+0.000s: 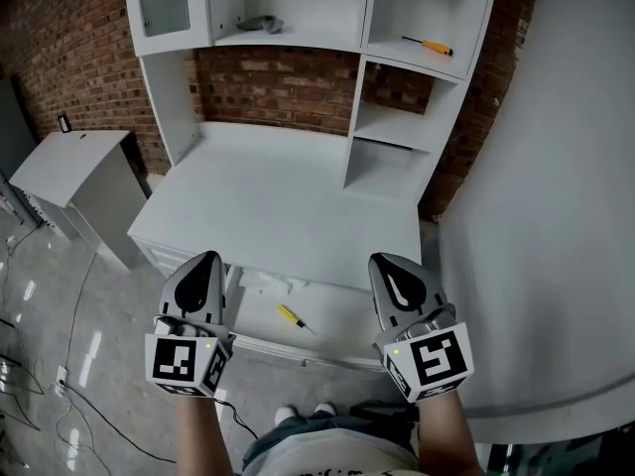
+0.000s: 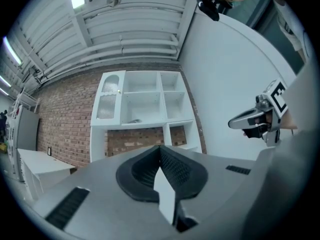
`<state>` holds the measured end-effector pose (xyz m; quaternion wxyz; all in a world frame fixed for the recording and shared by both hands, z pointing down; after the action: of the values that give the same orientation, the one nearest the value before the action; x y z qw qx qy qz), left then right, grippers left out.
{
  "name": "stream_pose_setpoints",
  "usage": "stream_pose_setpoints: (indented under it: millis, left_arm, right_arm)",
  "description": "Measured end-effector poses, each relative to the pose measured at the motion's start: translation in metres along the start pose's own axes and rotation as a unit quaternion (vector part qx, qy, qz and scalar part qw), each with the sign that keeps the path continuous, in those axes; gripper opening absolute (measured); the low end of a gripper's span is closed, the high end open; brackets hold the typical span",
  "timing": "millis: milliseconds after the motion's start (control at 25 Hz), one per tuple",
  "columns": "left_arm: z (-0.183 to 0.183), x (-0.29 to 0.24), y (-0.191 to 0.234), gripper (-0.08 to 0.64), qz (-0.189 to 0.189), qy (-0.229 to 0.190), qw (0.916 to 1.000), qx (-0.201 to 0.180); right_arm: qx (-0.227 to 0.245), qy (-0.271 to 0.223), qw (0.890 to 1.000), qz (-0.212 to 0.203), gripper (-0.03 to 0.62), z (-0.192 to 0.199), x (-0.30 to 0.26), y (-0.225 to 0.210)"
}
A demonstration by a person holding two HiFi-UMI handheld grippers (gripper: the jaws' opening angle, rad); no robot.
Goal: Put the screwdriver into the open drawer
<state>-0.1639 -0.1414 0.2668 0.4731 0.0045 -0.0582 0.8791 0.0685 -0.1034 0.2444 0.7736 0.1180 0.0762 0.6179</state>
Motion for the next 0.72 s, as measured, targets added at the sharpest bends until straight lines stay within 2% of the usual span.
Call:
stream_pose_setpoints:
  millis: [320,600,720]
  left_arm:
    - [-0.016,-0.008,-0.019,0.012,0.013,-0.025,0.9991,-0.033]
    - [-0.017,-0.012,-0.026,0.013,0.009,-0.006,0.9995,-0.029]
    - [-0.02,-0.012,-0.026,0.013,0.009,-0.025,0.9989,-0.038]
  right_arm:
    - [0.026,-0.001,0.999,0.019,0.008,-0.003,0.002,-0.024]
    - [0.025,0.0,1.0,0.019,0.008,0.001,0.001,-0.031]
    - [0.025,-0.003,1.0,0.015,0.008,-0.001,0.001,-0.032]
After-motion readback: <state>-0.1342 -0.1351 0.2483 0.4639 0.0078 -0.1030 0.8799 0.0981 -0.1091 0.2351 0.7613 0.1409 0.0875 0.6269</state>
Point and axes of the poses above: the fingertips, and each gripper's own axes: x backward along the fingers, y to its left, z out of its underside, the point moved 2 cm from there along x, backward along the fingers, and after that the axes turned 9 degrees about z, right-handed, at the moved point
